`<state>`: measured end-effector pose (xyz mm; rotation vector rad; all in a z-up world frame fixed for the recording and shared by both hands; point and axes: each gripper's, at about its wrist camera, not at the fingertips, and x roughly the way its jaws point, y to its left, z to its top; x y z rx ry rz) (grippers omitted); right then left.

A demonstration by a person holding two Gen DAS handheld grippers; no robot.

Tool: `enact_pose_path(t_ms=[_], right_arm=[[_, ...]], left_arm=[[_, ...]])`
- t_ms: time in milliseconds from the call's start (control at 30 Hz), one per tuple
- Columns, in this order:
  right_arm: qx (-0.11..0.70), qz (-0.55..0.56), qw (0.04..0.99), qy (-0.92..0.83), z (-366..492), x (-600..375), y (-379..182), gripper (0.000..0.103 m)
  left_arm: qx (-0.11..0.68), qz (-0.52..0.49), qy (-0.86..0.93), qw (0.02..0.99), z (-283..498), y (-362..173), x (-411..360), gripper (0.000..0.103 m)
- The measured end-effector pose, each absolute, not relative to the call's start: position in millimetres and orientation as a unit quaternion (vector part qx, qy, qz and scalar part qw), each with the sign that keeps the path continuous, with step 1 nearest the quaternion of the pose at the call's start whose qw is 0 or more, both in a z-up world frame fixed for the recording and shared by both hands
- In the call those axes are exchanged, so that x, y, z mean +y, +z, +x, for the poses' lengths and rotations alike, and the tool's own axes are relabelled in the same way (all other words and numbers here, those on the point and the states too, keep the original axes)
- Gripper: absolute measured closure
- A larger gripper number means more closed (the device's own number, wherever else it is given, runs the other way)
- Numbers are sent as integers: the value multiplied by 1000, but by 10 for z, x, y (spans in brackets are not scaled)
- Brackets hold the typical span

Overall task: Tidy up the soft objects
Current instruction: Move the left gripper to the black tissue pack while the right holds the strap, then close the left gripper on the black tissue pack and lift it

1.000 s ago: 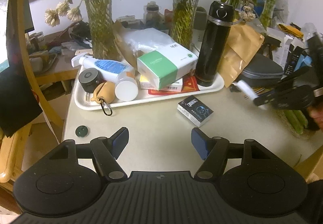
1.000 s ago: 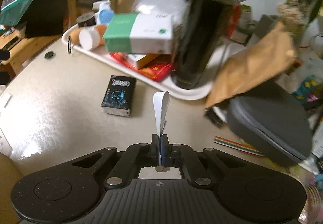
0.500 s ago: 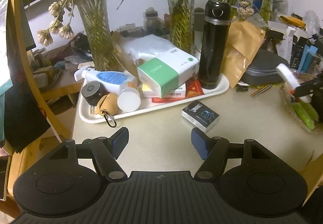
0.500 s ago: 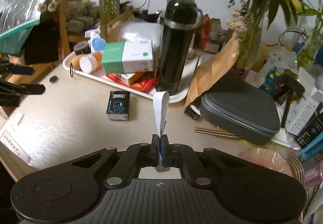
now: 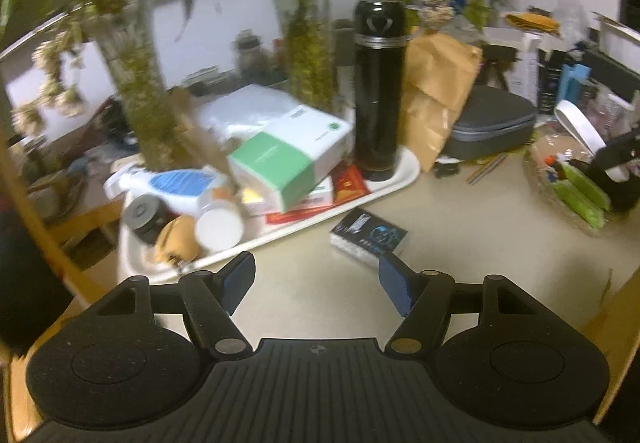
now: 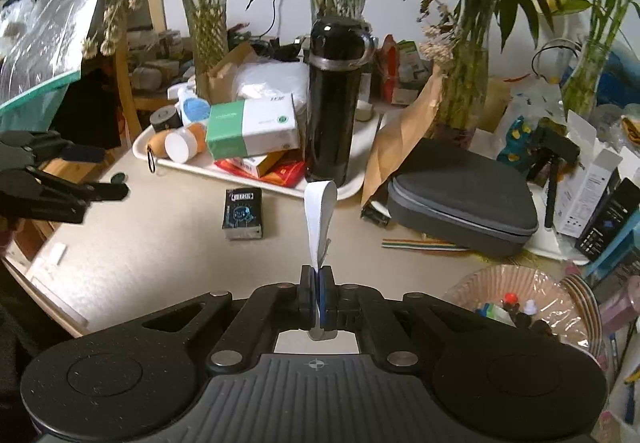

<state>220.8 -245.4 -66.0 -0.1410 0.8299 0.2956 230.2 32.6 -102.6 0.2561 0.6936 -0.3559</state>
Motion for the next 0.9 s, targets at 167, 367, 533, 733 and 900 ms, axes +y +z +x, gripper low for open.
enact_pose_path(t_ms=[167, 367, 533, 733, 900], right_arm=[[400, -67, 904, 137, 2231, -2505, -655, 99], [402, -72, 901, 145, 2286, -2472, -678, 99], [403, -80, 899, 154, 2337, -2417, -692, 99], [401, -103, 896, 156, 2378, -2351, -728, 98], [404, -120, 892, 163, 2377, -2288, -771, 98]], left_arm=[[338, 133, -205, 909, 2517, -1241, 351, 35], [349, 115, -246, 897, 2767, -1494, 356, 28], [340, 122, -277, 890, 2878, -1588, 254, 22], [336, 149, -295, 882, 3000, -1750, 73, 20], [338, 157, -304, 877, 3113, -1866, -27, 20]])
